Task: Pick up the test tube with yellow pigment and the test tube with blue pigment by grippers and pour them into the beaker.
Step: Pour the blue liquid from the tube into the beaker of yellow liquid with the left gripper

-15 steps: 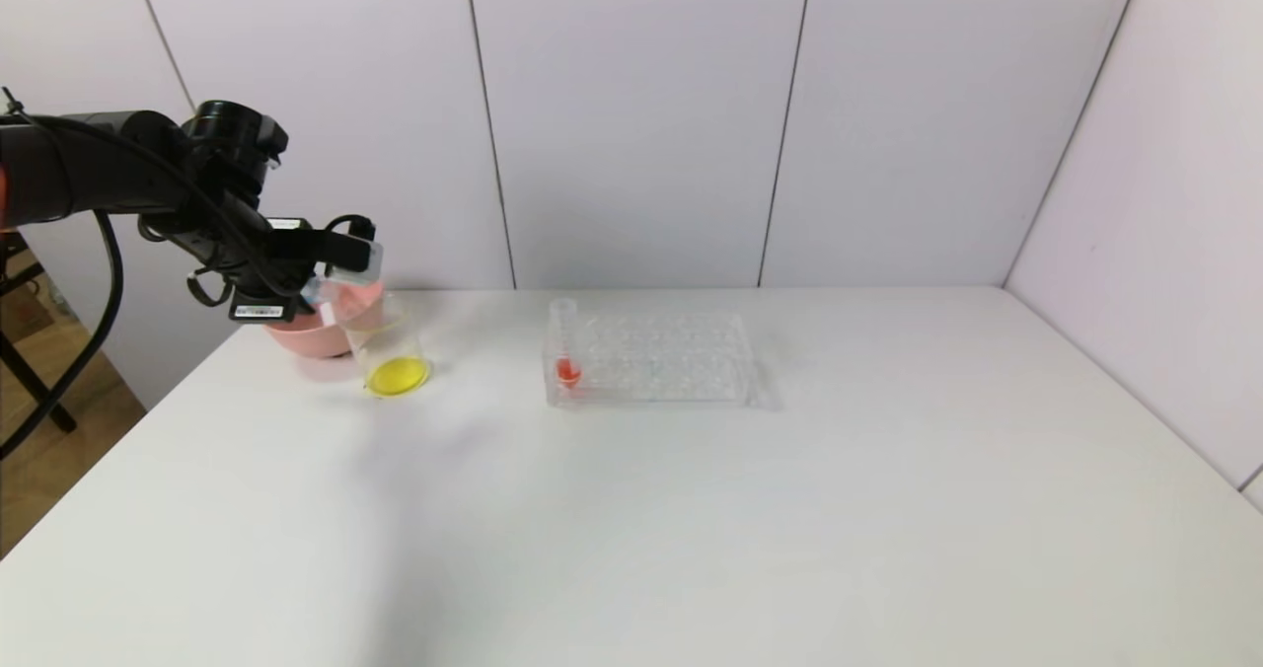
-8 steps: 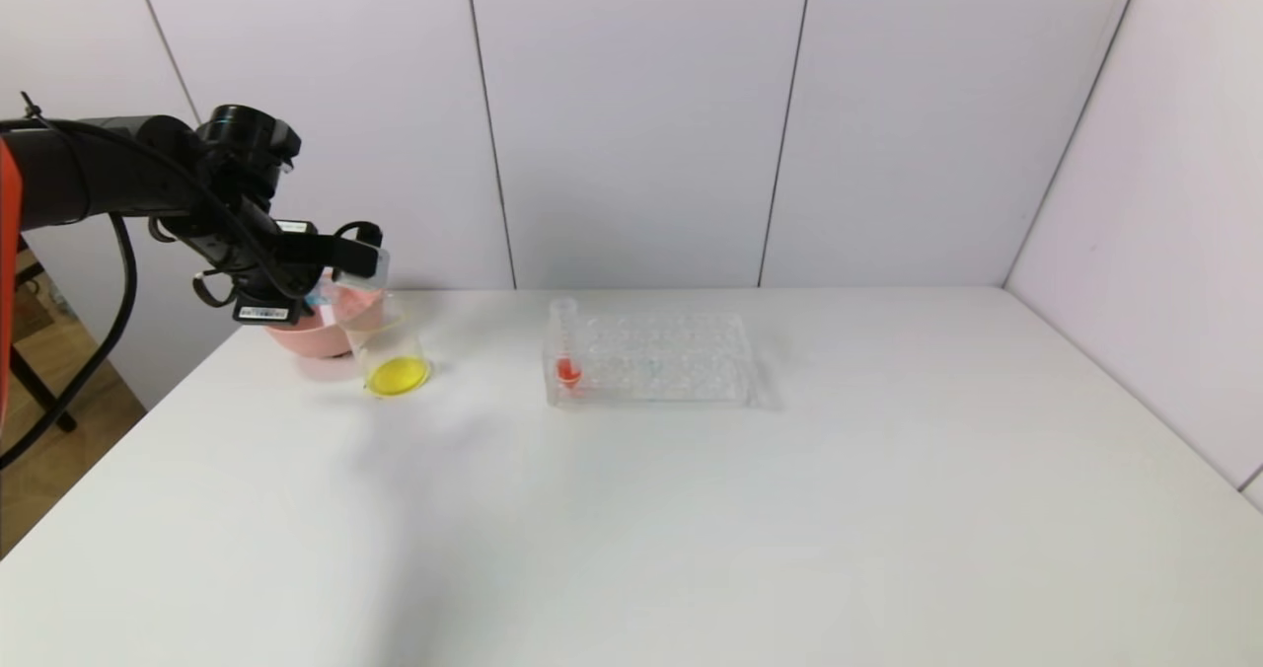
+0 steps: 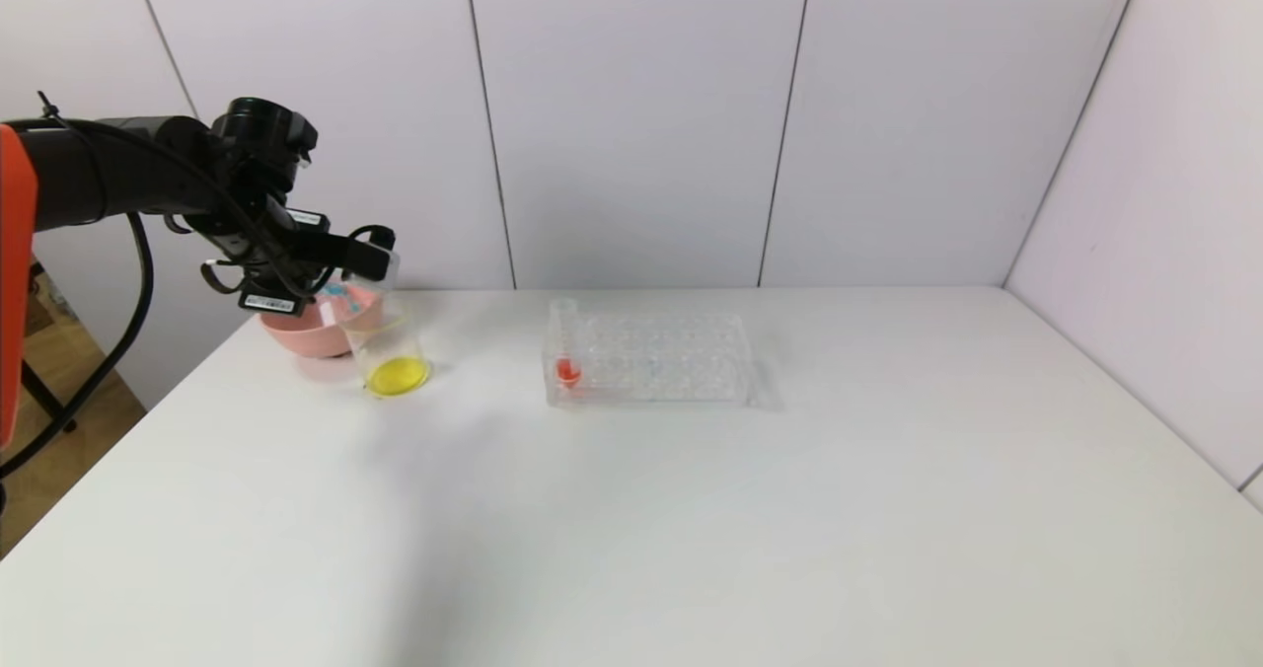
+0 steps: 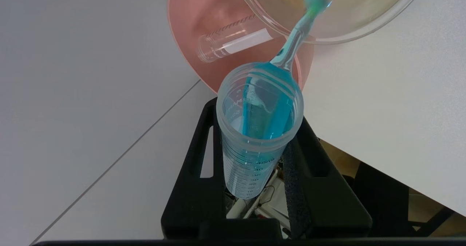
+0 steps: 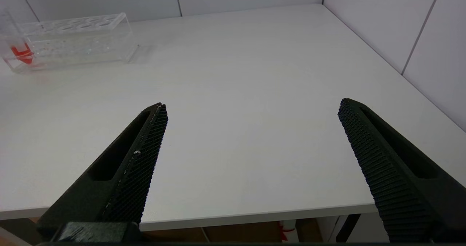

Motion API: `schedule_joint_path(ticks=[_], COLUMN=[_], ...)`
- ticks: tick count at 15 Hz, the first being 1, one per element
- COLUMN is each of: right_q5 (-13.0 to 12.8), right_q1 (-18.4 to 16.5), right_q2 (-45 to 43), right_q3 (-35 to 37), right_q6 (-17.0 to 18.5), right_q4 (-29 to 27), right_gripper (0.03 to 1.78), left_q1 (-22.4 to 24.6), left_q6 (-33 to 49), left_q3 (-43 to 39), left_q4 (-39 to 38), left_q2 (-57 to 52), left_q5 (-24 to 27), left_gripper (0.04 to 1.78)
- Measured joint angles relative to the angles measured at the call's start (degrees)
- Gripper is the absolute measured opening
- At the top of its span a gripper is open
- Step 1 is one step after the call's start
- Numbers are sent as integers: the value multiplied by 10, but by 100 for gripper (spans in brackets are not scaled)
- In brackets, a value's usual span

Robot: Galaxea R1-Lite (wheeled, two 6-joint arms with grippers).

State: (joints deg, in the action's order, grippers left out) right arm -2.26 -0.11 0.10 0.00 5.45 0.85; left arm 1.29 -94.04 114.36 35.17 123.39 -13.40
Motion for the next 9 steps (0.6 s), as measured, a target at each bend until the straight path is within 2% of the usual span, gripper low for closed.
schedule_joint_path(ticks=[9], right_q5=[0], right_q1=[0], right_q2=[0], right_q3=[0], right_q6=[0], right_q4=[0], right_gripper=[171], left_q1=[-8], left_q6=[0], left_q3=[0], left_q4=[0], left_q2=[0], left_q5=[-21], left_gripper=[46])
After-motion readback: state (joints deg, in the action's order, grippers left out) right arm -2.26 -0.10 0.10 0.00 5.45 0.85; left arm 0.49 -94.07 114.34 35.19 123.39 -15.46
